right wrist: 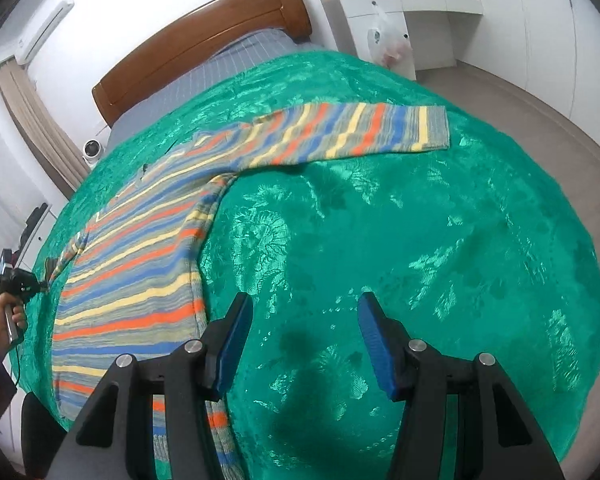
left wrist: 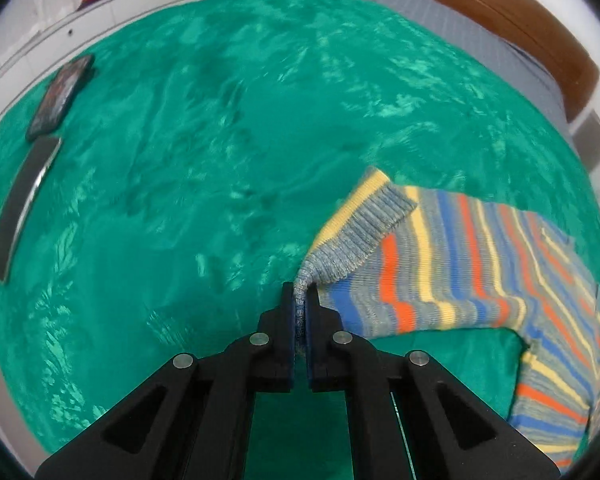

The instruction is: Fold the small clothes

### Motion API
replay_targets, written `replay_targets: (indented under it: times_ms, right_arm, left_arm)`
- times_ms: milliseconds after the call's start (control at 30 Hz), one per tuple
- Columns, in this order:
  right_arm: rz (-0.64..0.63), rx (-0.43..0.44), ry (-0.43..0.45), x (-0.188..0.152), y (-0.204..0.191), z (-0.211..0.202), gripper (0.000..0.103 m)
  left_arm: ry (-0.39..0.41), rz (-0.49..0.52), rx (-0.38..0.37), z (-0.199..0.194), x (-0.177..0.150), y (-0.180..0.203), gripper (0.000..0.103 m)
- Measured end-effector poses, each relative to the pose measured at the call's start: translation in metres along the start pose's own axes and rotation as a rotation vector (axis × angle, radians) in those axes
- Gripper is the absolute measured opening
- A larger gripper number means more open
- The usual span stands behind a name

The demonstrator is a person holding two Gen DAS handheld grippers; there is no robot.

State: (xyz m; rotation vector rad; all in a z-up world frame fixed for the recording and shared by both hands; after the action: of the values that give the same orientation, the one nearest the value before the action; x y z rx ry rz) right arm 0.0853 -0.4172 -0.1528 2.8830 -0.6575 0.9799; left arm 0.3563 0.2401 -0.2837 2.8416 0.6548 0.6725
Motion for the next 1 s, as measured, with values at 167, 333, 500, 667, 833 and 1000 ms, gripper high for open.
replay_targets:
  times_ms: [167, 333, 500, 667, 833, 1000]
  right_arm:
    - [0.032, -0.035, 0.018, 0.002, 0.010, -0.004, 0.055]
    - [0.059, -0.065, 0.028, 0.003, 0.019, -0.004, 0.055]
    - [0.070, -0.086, 0.053, 0.005, 0.022, -0.009, 0.055]
    - [0.081, -0.095, 0.092, 0.013, 0.023, -0.018, 0.065]
    - [0.073, -0.090, 0.132, 0.028, 0.014, -0.012, 0.070]
    - [0.052, -0.120, 0.132, 0.029, 0.015, 0.014, 0.072]
  left_arm:
    - [-0.009, -0.082, -0.013, 0.005, -0.007, -0.010, 0.001]
    - [-0.002, -0.058, -0.008, 0.004, -0.009, -0.009, 0.001]
    - [-0.006, -0.066, -0.048, -0.006, -0.015, -0.018, 0.012]
    - [0.087, 0.005, -0.118, -0.056, -0.039, -0.024, 0.086]
    - [0.099, 0.062, -0.219, -0.076, -0.090, -0.020, 0.095]
    - [0.086, 0.130, -0.218, -0.058, -0.128, -0.017, 0.098]
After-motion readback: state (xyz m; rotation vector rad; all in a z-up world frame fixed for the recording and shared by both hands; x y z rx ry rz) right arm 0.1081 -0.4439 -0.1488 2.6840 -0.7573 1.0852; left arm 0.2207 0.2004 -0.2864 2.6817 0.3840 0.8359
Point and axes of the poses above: each gripper's, at about its wrist camera, not at the fingertips, and z roughly the way its jaws point, y to its right, x to its top, the point moved 10 cm from there along z, roughly the way its jaws point, and after that the axes turned 4 degrees about -x, right-handed, at the moved point
